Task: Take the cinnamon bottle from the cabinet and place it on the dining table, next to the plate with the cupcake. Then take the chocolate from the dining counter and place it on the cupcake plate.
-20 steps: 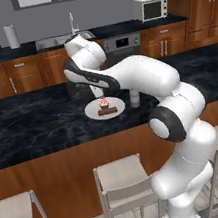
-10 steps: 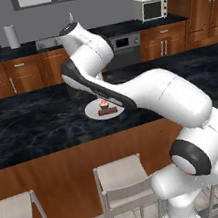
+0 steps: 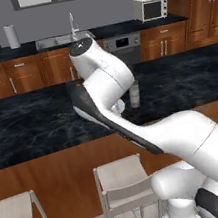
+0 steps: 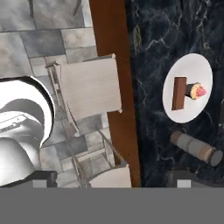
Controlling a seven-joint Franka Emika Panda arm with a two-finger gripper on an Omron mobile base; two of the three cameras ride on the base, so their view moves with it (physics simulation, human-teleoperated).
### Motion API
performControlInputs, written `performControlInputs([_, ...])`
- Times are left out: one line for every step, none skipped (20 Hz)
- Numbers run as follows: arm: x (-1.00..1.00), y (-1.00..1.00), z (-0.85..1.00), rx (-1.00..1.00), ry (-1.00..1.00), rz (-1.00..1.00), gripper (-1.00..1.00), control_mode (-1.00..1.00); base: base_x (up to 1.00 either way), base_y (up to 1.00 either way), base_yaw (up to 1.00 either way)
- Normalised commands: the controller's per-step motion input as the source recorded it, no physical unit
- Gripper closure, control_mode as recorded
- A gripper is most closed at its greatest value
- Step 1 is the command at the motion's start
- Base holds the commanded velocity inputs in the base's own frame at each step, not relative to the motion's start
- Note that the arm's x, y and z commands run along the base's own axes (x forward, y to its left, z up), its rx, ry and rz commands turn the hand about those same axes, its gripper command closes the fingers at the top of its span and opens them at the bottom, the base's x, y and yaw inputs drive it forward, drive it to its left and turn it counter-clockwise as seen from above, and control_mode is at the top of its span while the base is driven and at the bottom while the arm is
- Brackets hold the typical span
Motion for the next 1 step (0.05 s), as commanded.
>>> performControlInputs([-0.7, 0.0, -0.41, -0.01, 0.0, 0.0, -1.0, -1.0, 0.0, 0.0, 0.0])
